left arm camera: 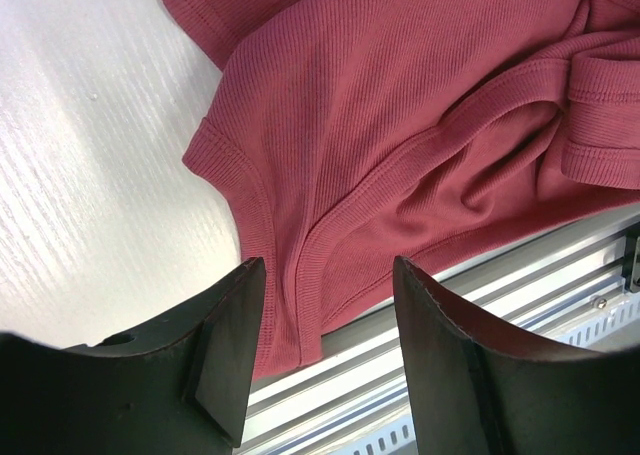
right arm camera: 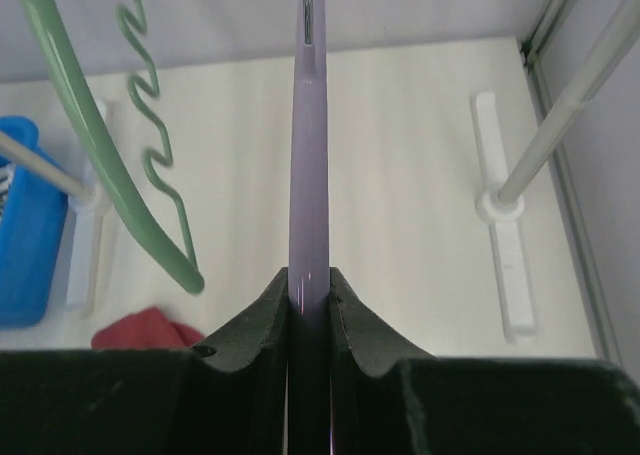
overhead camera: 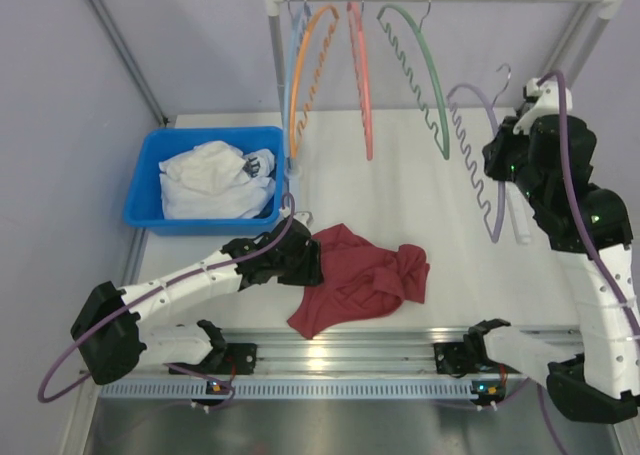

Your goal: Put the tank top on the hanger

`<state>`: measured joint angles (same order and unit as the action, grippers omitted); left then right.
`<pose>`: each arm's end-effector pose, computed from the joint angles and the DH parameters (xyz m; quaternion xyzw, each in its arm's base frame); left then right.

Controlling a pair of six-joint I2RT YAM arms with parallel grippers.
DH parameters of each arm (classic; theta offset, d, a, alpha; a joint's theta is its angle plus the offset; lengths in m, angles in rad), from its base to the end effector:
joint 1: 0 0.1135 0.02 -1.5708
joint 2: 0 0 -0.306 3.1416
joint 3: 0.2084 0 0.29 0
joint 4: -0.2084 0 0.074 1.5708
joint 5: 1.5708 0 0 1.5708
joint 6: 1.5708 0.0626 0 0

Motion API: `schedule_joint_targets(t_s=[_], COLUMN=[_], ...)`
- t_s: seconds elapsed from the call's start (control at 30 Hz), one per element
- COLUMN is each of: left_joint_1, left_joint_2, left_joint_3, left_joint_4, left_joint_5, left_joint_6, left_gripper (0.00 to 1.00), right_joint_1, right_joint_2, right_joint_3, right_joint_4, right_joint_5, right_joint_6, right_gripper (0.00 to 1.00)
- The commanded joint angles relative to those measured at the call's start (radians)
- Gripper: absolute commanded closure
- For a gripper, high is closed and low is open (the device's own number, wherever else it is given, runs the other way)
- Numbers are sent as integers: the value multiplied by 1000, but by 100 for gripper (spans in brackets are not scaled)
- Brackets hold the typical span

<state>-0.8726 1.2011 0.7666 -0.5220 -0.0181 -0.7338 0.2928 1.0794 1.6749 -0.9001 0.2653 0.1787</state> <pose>0.1749 -0.2067 0.2222 0.0634 0.9511 -0.2116 0.2161 0.2011 0.0435 0.5518 0.0326 0.8023 0.0333 0.5951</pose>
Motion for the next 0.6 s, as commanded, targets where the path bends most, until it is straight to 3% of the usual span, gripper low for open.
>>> schedule_joint_targets(t_s=[0.0,0.17,0.4,0.57], left_joint_1=[3,3,3,3], left_joint_2=[-5,-6,-26,-47], left_joint_3=[-10,-18,-56,-72], left_joint_4=[59,69,93,93], left_joint_5=[14,14,10,6], left_joint_6=[1,-9,-47,-62], left_gripper=[41,41,41,41], right_joint_1=[9,38,267,364], right_joint_2=[-68,-159,-259,-340], right_joint_3=[-128,-289,-402,-493], right_joint_4=[-40,-72,-108,-120], right_joint_5=[-60,-145,-141,-135], right_joint_6=[97,146,292,367], right_gripper=[100,100,100,100])
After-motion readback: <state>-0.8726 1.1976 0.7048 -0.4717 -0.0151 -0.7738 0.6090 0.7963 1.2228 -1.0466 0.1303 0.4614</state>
